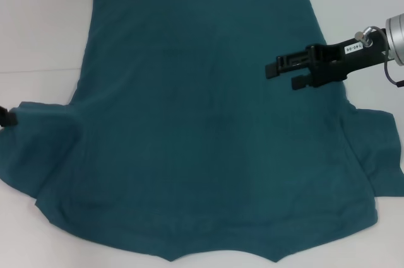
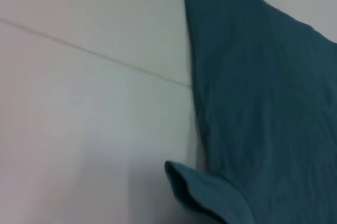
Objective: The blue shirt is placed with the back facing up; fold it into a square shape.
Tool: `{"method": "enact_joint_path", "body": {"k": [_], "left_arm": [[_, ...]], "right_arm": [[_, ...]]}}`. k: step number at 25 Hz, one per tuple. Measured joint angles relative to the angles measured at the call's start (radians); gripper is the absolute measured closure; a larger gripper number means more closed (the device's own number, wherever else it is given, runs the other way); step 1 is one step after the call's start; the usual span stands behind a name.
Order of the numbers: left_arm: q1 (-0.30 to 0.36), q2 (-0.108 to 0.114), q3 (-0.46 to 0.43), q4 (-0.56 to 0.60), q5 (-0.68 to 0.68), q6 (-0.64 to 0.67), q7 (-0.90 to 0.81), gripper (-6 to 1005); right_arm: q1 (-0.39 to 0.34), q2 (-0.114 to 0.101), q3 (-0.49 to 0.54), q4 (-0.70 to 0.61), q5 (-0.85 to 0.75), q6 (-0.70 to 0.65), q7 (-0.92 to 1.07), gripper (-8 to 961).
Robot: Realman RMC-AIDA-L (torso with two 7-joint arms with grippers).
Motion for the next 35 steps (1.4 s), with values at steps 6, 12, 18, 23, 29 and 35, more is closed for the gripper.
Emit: {"method": "enact_joint_path", "body": {"k": [6,12,18,23,29,35], "left_arm": [[-0.065,0.012,0.001,0.007,0.107,0.070,-0.071,985],[-0.111,-0.013,0.042,0.059,0.140,0.162,-0.192,986],[-0.160,-0.051,0.102,0.080,0.150,0.174,-0.250,985],[-0.204,-0.065,0.103,0.044,0.149,0.151,-0.259,986],[-0.253,-0.085,0.103,-0.024,0.143,0.095,-0.261,985],[-0.276,-0.126,0.130,-0.086,0.149,-0.017,-0.261,985]], "right_arm": [[0.001,0.000,0.000,0.000,0.000,-0.002,0.000,8],[0.001,0.000,0.000,0.000,0.000,-0.002,0.000,8],[0.001,0.002,0.000,0.001,-0.001,-0.002,0.000,8],[0.002,0.003,0.000,0.001,-0.001,-0.001,0.000,8],[0.005,0.004,0.000,0.001,-0.001,0.000,0.000,8],[0.005,0.005,0.000,0.001,-0.001,0.000,0.000,8]]}}
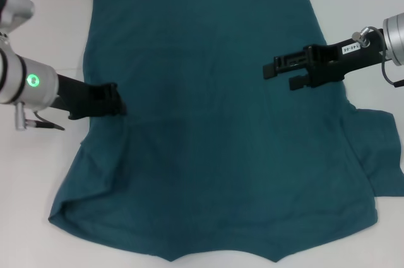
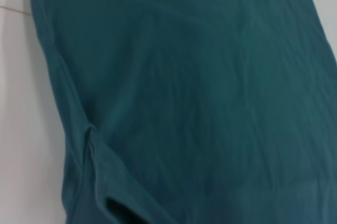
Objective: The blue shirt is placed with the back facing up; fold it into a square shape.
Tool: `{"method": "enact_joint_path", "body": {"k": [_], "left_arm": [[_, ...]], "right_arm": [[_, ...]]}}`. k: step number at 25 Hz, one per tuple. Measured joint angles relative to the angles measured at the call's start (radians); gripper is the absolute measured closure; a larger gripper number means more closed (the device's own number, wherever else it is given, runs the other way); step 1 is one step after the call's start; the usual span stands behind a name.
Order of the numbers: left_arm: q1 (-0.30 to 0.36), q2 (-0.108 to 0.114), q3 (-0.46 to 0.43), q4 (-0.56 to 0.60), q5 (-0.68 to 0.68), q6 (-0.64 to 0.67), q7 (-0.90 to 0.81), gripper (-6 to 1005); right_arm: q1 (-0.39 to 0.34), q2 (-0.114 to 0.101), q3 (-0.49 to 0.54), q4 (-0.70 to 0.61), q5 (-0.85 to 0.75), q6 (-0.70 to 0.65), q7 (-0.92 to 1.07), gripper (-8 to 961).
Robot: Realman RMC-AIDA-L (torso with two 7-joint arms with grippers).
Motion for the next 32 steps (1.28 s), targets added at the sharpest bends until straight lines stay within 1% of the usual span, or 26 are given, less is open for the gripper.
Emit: {"method": "enact_joint_path", "body": {"k": [4,8,14,16,18,19,21,23,24,25,27,30,31,32], "left_arm": [[-0.002,-0.012,0.015,-0.022,-0.007,-0.043,0.020,986],[-0.002,-0.013,0.026,-0.025,-0.016,-0.030,0.052,985],[0.004,-0.018,0.024,-0.020,-0.155,0.034,0.217,841],[0.010,-0.016,0.019,-0.020,-0.187,0.049,0.247,760],[0.025,-0.005,0.009,-0.019,-0.189,0.038,0.220,679],[0.041,0.006,0.004,-0.019,-0.189,0.022,0.183,639],[0.061,0.018,0.002,-0.018,-0.190,0.006,0.142,544],[0.073,0.022,0.001,-0.016,-0.194,0.001,0.130,449],[0.121,0.030,-0.001,0.002,-0.228,0.002,0.113,402],[0.128,0.030,-0.001,0.007,-0.233,0.004,0.114,396],[0.179,0.027,0.000,0.045,-0.286,0.035,0.131,385],[0.265,0.026,-0.001,0.099,-0.378,0.153,0.208,367],[0.297,0.029,0.000,0.111,-0.413,0.217,0.253,362],[0.315,0.033,-0.003,0.116,-0.431,0.264,0.280,356]], "right_arm": [[-0.003,0.000,0.001,0.000,0.000,0.000,0.001,8],[-0.005,0.000,0.002,0.000,0.000,0.000,0.001,8],[-0.006,0.000,0.002,0.000,0.000,0.001,0.002,9],[-0.006,0.000,0.002,0.000,0.000,0.002,0.002,9],[-0.006,0.000,0.002,0.000,0.000,0.002,0.002,9],[-0.007,0.000,0.002,0.000,0.000,0.003,0.002,9],[-0.007,0.000,-0.001,0.000,0.000,0.003,0.002,9],[-0.007,0.000,-0.005,0.000,-0.001,0.003,0.000,9],[-0.007,0.000,-0.006,0.000,-0.002,0.003,-0.004,9],[-0.007,0.000,-0.007,0.000,-0.002,0.003,-0.011,9],[-0.010,0.001,-0.007,-0.005,-0.003,0.002,-0.035,9],[-0.025,0.000,0.009,-0.013,0.000,-0.012,-0.085,9],[-0.033,-0.002,0.018,-0.015,0.002,-0.016,-0.101,9],[-0.040,-0.005,0.021,-0.021,0.002,-0.023,-0.110,9]]}}
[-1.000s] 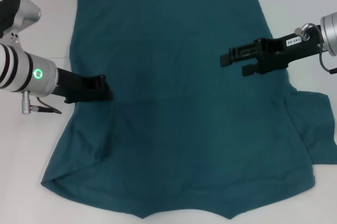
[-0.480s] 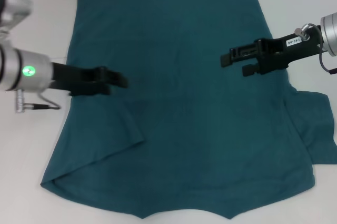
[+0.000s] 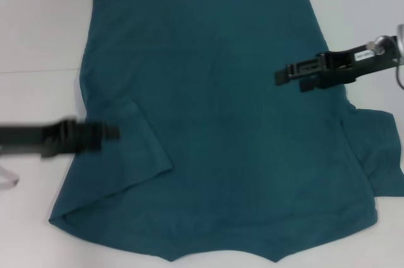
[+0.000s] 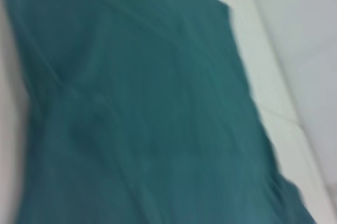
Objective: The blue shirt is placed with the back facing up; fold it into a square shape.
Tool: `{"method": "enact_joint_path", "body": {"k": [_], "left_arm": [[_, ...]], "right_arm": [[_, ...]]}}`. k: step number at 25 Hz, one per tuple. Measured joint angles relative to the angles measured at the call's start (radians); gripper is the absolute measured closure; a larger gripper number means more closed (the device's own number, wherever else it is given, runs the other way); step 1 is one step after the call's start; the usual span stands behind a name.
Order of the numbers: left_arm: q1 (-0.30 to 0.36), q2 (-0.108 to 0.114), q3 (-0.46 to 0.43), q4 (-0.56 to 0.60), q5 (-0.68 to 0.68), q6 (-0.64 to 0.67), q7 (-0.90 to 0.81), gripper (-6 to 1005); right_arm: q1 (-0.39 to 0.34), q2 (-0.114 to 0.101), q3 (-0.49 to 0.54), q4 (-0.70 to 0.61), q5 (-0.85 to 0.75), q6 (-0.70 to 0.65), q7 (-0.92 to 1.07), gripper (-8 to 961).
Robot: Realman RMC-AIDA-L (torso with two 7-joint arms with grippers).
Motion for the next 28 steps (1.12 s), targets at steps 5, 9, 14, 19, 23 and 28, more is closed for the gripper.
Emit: {"method": "enact_joint_path", "body": {"k": [5,9,14,19,23,28], "left_arm": [[0.087,0.004,-0.095,0.010,-0.031,0.234,0.083,356],[0.127,-0.011,-0.149,0.010,-0.038,0.267,0.098,358],[0.126,-0.014,-0.161,0.006,-0.039,0.261,0.106,357],[0.104,-0.027,-0.161,0.002,-0.040,0.238,0.124,359],[0.100,-0.039,-0.156,-0.001,-0.040,0.198,0.131,359],[0.089,-0.041,-0.156,-0.021,-0.041,0.177,0.141,359]], "right_arm": [[-0.054,-0.014,0.000,-0.082,-0.006,-0.065,-0.012,9],[-0.116,-0.037,0.005,-0.151,-0.008,-0.096,0.044,9],[-0.163,-0.078,0.007,-0.163,-0.088,-0.114,0.125,9],[-0.200,-0.090,0.027,-0.163,-0.126,-0.127,0.136,9],[-0.237,-0.092,0.031,-0.163,-0.128,-0.127,0.133,9],[-0.279,-0.093,0.032,-0.163,-0.149,-0.086,0.143,9]]}}
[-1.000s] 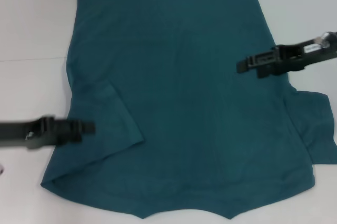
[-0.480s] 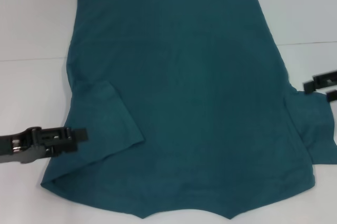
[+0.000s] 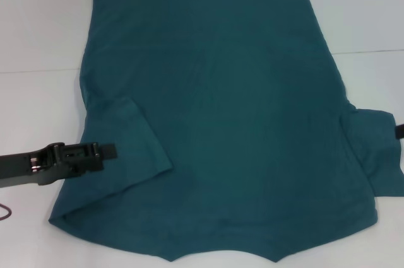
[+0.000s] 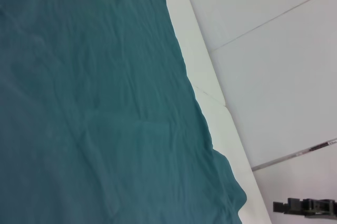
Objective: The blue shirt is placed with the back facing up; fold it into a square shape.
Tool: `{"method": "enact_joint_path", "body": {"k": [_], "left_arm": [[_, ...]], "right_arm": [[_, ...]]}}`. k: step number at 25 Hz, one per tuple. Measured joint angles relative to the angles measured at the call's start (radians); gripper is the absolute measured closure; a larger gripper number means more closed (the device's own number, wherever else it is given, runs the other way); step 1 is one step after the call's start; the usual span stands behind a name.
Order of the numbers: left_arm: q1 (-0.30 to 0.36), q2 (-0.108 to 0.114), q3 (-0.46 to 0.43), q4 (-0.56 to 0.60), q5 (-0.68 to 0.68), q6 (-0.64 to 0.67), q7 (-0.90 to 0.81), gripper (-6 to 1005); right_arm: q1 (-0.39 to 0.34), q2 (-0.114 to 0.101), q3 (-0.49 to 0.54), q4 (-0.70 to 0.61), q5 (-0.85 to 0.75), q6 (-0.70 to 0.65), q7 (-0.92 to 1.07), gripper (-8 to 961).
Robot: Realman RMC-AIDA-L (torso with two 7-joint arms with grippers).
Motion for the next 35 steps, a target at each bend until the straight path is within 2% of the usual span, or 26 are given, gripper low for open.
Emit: {"method": "enact_joint_path", "body": {"k": [6,11,15,21,25,35], "left_arm": [[-0.014,-0.004,-0.001,-0.015,-0.001,-0.017,0.003,358],[-0.017,-0.014,-0.004,-0.016,-0.001,-0.026,0.005,358],[-0.016,-0.021,-0.008,-0.016,-0.001,-0.034,0.007,358],[-0.013,-0.023,-0.007,-0.016,-0.003,-0.044,0.008,358],[-0.008,-0.025,-0.008,-0.016,-0.004,-0.049,0.009,358],[-0.001,-0.028,-0.008,-0.021,-0.004,-0.050,0.008,358]], "right_arm": [[-0.019,0.019,0.000,0.013,-0.004,0.094,0.001,9],[-0.019,0.051,-0.006,0.014,-0.007,0.168,-0.007,9],[-0.006,0.085,-0.013,0.014,-0.047,0.225,-0.008,9],[0.013,0.119,-0.013,0.015,-0.091,0.277,-0.008,9],[0.017,0.131,-0.013,0.026,-0.096,0.302,-0.008,9],[0.027,0.141,-0.011,0.066,-0.092,0.334,-0.009,8]]}}
